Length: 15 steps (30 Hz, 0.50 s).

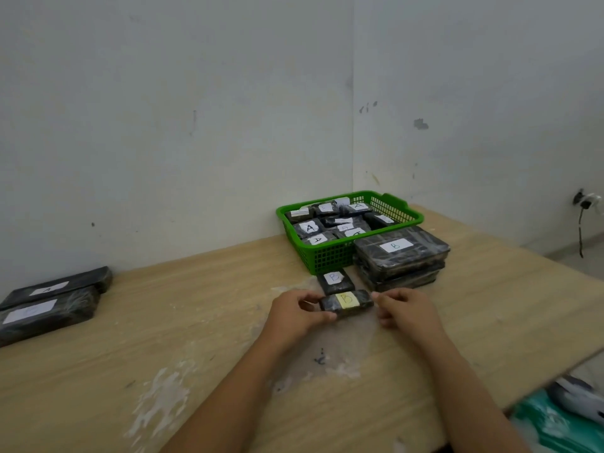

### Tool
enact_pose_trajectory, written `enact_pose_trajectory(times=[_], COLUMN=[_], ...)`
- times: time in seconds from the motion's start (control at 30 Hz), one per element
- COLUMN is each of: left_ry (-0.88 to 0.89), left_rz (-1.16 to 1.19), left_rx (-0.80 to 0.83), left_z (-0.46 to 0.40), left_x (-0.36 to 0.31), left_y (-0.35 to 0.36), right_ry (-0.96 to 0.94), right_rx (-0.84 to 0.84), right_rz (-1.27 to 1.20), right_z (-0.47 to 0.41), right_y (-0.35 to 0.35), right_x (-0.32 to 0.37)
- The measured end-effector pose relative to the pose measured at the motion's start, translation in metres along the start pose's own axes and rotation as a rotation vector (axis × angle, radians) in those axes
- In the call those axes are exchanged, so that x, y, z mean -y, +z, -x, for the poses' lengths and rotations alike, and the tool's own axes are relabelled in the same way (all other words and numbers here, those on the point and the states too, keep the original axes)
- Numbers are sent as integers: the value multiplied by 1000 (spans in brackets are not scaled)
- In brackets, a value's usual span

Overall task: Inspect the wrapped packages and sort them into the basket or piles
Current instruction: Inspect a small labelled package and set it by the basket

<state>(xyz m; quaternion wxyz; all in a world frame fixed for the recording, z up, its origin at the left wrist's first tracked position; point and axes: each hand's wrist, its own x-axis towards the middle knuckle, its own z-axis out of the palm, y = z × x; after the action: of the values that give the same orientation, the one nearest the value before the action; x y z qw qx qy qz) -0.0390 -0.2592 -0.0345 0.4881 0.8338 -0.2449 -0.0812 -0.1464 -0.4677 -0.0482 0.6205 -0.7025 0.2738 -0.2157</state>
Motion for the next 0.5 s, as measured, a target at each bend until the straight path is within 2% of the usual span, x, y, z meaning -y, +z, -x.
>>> enact_pose_trajectory(times=[0.13,0.5], left_ry=[8,27], left_rz=[-115,-86], left_rx=[-14,-63], left_z=[-13,-6], left_x=[7,10], left_y=[6,15], right_ry=[57,30], right_rx=[-76,-68], right_rz=[-119,15], right_z=[-8,-2], right_y=[-4,-2], right_x=[-9,-7])
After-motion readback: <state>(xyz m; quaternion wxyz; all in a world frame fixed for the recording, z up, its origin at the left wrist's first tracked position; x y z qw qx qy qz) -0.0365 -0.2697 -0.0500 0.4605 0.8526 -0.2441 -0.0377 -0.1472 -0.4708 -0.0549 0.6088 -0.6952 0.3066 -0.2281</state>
